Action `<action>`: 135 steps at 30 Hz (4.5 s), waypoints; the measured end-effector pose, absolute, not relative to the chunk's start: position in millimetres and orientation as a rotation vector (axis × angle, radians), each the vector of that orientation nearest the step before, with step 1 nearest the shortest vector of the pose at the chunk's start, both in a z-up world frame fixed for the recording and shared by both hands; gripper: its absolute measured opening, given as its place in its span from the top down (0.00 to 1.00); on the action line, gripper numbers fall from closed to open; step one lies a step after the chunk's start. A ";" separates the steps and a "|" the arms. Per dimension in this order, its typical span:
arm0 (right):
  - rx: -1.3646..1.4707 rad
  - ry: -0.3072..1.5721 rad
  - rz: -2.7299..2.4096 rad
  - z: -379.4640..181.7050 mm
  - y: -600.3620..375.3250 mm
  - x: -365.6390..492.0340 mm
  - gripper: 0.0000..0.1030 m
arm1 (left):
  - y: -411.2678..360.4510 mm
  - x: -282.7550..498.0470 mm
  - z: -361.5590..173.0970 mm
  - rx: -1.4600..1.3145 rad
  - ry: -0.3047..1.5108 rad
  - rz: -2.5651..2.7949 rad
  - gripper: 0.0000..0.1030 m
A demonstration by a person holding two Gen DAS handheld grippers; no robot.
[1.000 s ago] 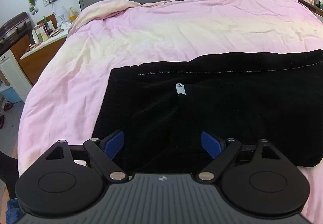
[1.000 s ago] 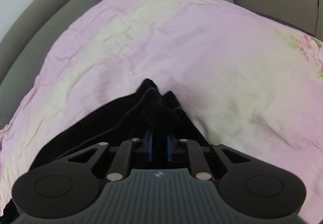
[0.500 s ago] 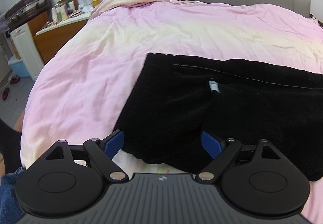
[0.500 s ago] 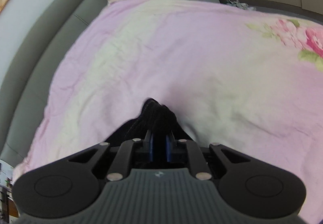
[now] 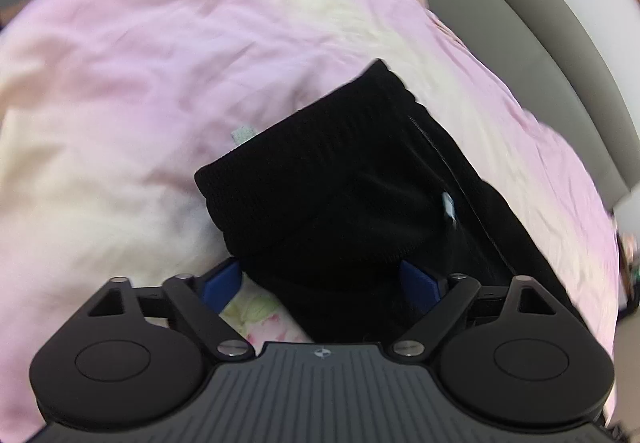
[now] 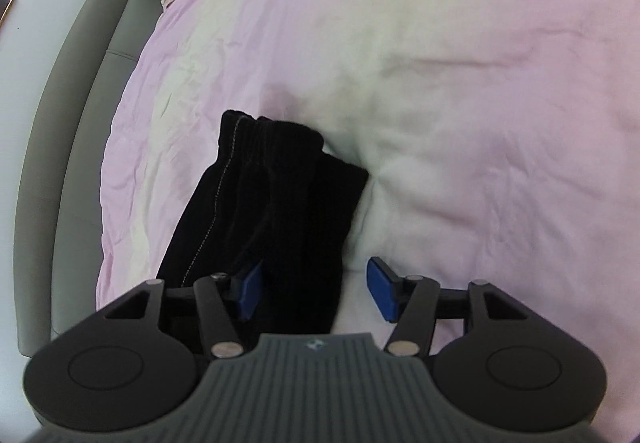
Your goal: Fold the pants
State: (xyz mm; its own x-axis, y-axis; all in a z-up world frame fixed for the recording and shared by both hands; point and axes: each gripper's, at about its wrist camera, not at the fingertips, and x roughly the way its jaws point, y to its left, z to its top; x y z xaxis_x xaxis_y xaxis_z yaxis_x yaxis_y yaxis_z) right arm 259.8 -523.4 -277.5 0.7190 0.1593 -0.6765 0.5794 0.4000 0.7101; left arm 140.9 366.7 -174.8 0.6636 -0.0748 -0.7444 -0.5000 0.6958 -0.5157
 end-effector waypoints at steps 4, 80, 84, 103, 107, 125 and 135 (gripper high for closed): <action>1.183 0.750 -0.252 -287.2 -518.4 273.7 0.33 | 383.7 148.0 -205.4 -1.037 0.721 0.325 0.00; 1.283 0.679 -0.293 -294.1 -526.9 272.0 0.76 | -48.1 249.0 -189.0 0.023 1.066 -0.123 0.07; 1.212 0.660 -0.306 -283.4 -521.3 272.1 0.81 | -40.5 249.7 -195.1 -0.013 1.074 -0.128 0.03; -0.991 0.324 0.464 -275.8 -130.4 204.6 0.71 | 58.4 194.3 -170.2 -0.239 0.956 0.067 0.15; -1.062 0.294 0.459 -264.2 -130.1 189.3 0.62 | 72.2 184.8 -167.1 -0.254 0.952 0.055 0.14; 1.057 0.797 1.138 -85.9 -274.0 220.9 0.44 | 90.1 164.7 -143.1 -0.291 0.936 -0.010 0.13; 0.906 0.862 0.975 -108.6 -254.0 229.8 0.21 | 103.9 147.7 -134.1 -0.266 0.934 0.001 0.13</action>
State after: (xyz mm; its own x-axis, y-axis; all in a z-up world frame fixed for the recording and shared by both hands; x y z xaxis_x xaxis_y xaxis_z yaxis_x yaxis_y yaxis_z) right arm 229.8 -254.0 -108.6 0.3159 0.9302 -0.1869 -0.2994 0.2847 0.9107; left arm 147.7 103.9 -134.1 0.5968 -0.1145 -0.7942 -0.1155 0.9672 -0.2262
